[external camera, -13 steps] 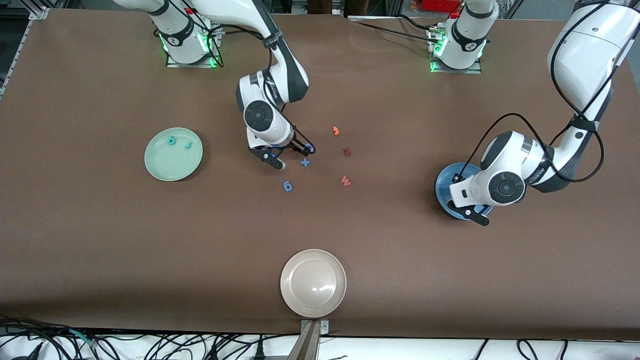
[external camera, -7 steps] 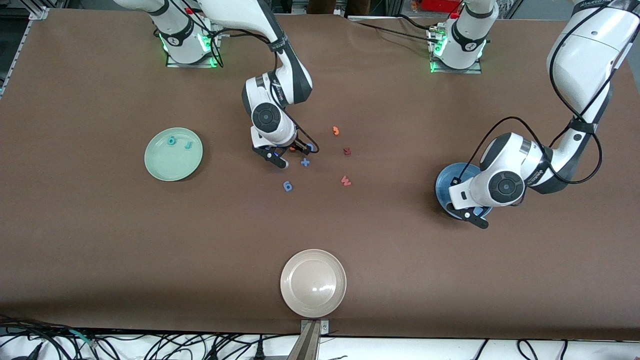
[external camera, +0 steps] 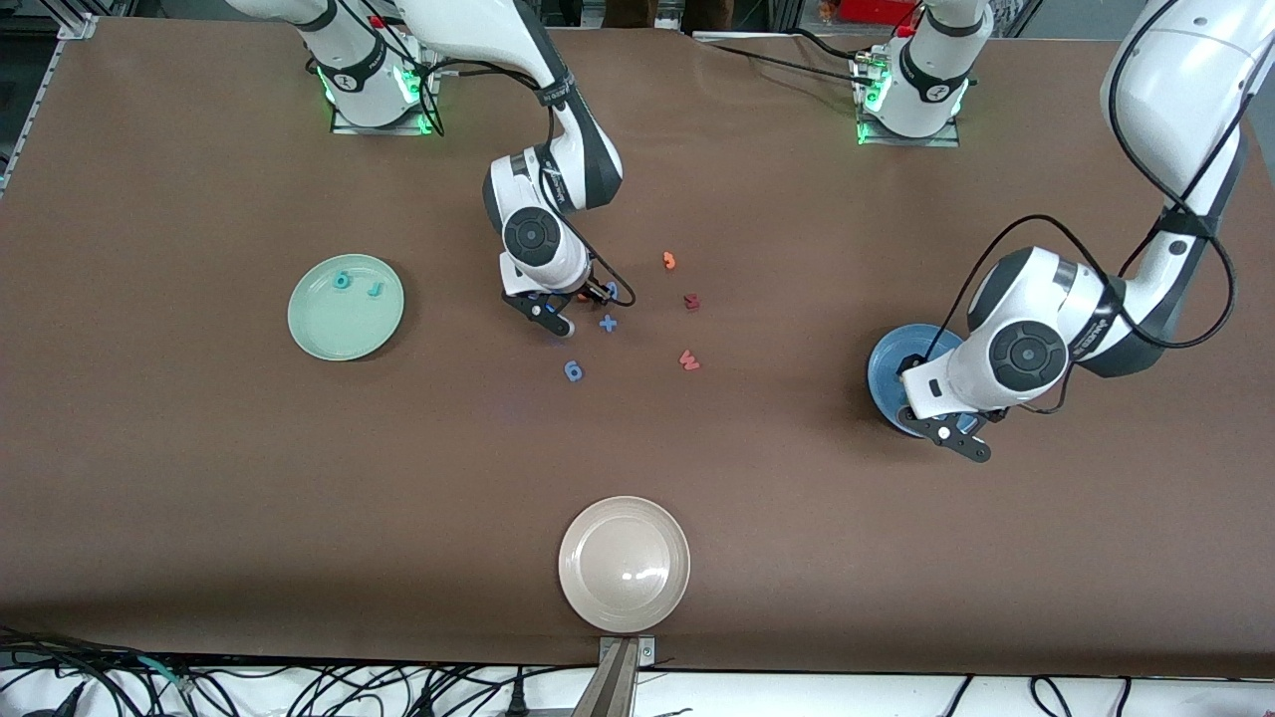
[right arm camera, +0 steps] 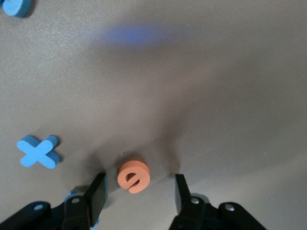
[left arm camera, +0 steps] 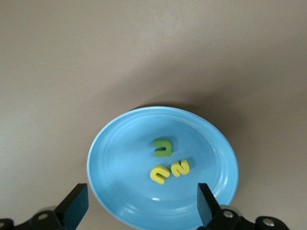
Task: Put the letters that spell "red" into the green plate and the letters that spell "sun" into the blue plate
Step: 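Grasp the orange e with the right gripper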
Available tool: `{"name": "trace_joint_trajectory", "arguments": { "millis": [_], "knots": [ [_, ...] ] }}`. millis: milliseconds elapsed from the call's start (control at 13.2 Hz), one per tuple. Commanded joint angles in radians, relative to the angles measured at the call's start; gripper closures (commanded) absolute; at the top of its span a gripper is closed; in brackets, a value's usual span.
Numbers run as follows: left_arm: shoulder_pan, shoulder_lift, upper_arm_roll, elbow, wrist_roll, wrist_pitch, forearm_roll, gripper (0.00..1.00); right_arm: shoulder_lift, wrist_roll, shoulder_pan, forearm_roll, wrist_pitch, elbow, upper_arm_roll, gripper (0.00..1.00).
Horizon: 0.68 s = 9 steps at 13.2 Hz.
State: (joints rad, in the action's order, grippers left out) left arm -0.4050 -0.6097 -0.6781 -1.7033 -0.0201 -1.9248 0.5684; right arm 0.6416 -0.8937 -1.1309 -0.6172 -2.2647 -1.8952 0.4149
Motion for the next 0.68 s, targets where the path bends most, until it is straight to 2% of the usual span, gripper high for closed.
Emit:
{"name": "trace_joint_trajectory", "arguments": {
  "millis": [0,228,303,455,531,607],
  "knots": [
    [0.008,0.019,-0.014,0.078,-0.008,0.090,0.007,0.00,0.004,-0.007,-0.015,-0.007,0.004,-0.002,0.012,0.36],
    [-0.003,0.027,-0.064,0.120,-0.008,0.142,-0.007,0.00,0.004,-0.007,-0.015,-0.006,0.005,-0.002,0.012,0.59],
    [-0.002,0.028,-0.067,0.122,-0.006,0.150,-0.007,0.00,0.004,-0.007,-0.015,-0.006,0.005,-0.002,0.012,0.62],
    [-0.003,0.031,-0.067,0.122,-0.008,0.153,-0.009,0.00,0.004,-0.007,-0.015,-0.006,0.005,-0.002,0.012,0.81],
    [-0.003,0.033,-0.069,0.122,-0.008,0.153,-0.009,0.00,0.004,-0.007,-0.015,-0.006,0.007,-0.002,0.012,0.87],
    [-0.003,0.033,-0.069,0.122,-0.008,0.153,-0.009,0.00,0.003,-0.007,-0.013,-0.006,0.007,-0.002,0.013,0.87]
  ]
}}
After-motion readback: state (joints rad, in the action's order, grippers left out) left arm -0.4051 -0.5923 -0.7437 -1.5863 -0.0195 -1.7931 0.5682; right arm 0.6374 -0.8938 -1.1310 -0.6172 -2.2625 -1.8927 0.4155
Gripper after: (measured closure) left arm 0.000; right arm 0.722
